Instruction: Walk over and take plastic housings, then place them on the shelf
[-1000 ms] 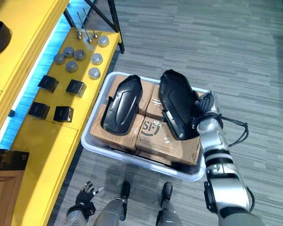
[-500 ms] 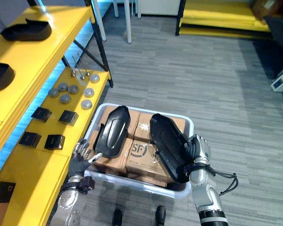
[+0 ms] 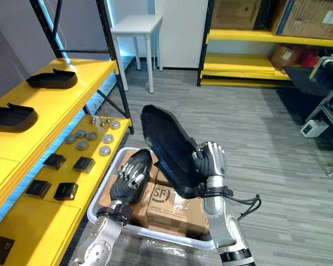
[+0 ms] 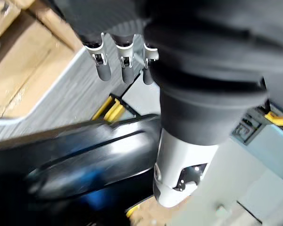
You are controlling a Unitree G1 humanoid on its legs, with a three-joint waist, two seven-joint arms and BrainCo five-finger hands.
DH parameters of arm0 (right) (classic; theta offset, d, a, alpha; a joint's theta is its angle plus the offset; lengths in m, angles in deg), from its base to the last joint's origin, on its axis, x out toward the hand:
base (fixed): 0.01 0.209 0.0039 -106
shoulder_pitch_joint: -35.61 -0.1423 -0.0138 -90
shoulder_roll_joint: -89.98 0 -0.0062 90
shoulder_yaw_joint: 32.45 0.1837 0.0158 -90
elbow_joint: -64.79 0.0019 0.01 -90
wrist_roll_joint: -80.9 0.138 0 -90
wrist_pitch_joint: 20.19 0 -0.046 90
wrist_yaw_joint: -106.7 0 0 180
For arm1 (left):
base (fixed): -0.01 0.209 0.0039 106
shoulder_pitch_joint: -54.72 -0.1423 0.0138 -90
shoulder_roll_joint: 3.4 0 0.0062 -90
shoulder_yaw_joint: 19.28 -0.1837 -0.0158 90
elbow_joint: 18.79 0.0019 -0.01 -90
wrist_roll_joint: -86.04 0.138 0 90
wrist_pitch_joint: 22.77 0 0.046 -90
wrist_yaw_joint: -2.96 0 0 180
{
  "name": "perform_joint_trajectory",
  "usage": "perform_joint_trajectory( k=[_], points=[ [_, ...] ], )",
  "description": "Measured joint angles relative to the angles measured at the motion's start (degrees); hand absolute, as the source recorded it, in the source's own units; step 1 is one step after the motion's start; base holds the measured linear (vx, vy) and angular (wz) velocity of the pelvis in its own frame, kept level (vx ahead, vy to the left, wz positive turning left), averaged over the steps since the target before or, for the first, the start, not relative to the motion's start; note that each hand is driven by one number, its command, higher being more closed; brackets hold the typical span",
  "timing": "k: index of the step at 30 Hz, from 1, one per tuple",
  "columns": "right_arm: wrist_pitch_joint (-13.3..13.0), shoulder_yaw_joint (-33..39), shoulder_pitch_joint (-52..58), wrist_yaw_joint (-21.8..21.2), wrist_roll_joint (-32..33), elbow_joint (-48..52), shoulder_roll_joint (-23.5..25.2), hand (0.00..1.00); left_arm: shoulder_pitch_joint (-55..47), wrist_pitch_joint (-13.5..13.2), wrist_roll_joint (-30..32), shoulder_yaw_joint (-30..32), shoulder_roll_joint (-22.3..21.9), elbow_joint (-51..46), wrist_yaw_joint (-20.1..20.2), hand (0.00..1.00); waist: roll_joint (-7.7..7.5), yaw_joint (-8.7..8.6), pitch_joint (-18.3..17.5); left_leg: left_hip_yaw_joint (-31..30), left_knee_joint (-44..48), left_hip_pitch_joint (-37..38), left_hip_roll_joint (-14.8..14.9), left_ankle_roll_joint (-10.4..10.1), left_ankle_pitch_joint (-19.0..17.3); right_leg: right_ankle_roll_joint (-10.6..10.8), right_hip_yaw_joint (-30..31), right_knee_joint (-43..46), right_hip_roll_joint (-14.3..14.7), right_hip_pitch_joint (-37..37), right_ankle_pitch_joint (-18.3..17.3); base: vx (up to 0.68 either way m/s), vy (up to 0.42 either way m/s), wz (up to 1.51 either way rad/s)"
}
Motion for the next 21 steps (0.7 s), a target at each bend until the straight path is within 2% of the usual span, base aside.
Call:
perform_joint_trajectory(
  k=[7,14,15,18,21],
  points=[
    [-1.6,-5.5,0.0,0.0,0.2,1.5,3.6,1.00,0.6,0.2,0.1,-2.1,-0.4,2.3,-0.8,0.00,-1.09,-0.06,-3.0,0.3,-0.7,1.0,0.0,0.0,0.3,0.0,0.1,-0.1,0.0,0.6,0.0,0.01,0.009,-0.02],
    [-2.0,-11.5,1.8,0.5,1.5,3.5,4.6,1.00,2.3,-0.7,0.4,-2.0,0.0,5.0,-5.0,0.00,-1.48,-0.23,-4.9,0.6,-1.3,1.9,-0.1,0.1,0.6,0.1,0.4,-0.2,-0.1,1.1,0.1,0.00,0.003,-0.01],
    [-2.0,-12.2,2.0,0.5,1.7,3.5,4.8,1.00,2.5,-0.9,1.0,-2.1,0.0,5.9,-5.6,1.00,-1.55,-0.53,-5.4,0.6,-1.4,2.0,-0.1,0.1,0.6,0.1,0.4,-0.2,-0.1,1.1,0.1,0.00,0.000,0.00],
    [-2.7,-15.4,3.6,1.1,4.1,5.9,5.6,1.00,3.1,-0.8,1.1,-3.2,-0.2,7.3,-7.8,1.00,-1.68,-1.08,-5.7,0.7,-1.6,2.5,0.0,0.1,0.6,0.1,0.5,-0.2,-0.1,1.4,0.0,0.01,0.008,-0.01],
    [-3.0,-16.2,5.2,2.6,5.7,7.1,5.4,1.00,4.7,-2.3,0.3,-2.7,-0.2,7.5,-10.8,1.00,-2.22,-1.55,-6.1,0.8,-1.7,2.7,0.0,0.1,0.6,0.1,0.5,-0.2,-0.1,1.5,0.1,0.00,0.000,0.00]
  ],
)
